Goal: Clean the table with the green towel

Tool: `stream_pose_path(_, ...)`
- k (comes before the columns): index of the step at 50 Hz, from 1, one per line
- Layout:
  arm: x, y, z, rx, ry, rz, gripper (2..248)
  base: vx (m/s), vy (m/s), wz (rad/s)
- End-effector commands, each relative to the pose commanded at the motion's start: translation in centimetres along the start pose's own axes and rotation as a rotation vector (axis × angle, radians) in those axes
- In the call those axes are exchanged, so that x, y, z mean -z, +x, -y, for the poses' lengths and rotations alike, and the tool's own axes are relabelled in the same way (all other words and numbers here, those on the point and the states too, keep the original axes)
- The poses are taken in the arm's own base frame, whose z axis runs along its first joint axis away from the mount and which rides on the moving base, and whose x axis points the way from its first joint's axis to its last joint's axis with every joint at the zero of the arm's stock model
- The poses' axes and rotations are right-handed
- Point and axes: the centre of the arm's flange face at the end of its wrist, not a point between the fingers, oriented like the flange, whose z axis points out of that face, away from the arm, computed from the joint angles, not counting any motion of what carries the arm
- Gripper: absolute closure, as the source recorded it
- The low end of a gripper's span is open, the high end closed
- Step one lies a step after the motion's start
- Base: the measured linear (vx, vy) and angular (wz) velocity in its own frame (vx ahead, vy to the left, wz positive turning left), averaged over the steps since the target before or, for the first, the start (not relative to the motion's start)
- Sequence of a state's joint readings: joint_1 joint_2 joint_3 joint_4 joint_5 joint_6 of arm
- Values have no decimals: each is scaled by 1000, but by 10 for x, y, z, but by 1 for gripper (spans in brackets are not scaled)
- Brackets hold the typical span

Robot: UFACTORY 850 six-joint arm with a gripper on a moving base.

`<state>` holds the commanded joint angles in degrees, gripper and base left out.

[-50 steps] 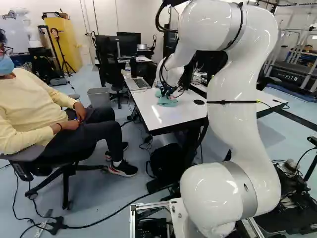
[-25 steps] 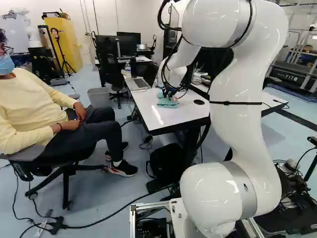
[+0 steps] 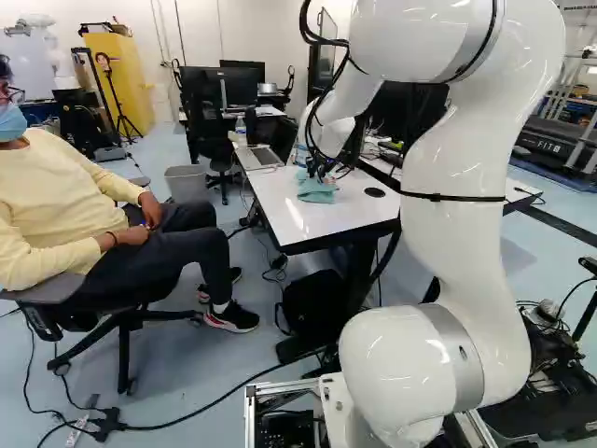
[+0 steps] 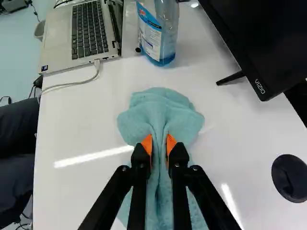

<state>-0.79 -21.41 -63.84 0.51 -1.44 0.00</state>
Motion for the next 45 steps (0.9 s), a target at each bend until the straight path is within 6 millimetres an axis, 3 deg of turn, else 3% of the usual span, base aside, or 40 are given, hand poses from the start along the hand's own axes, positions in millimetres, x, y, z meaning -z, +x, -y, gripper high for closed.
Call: stream_pose_path(45, 81, -20, 23, 13, 31, 102, 196, 0, 0, 0)
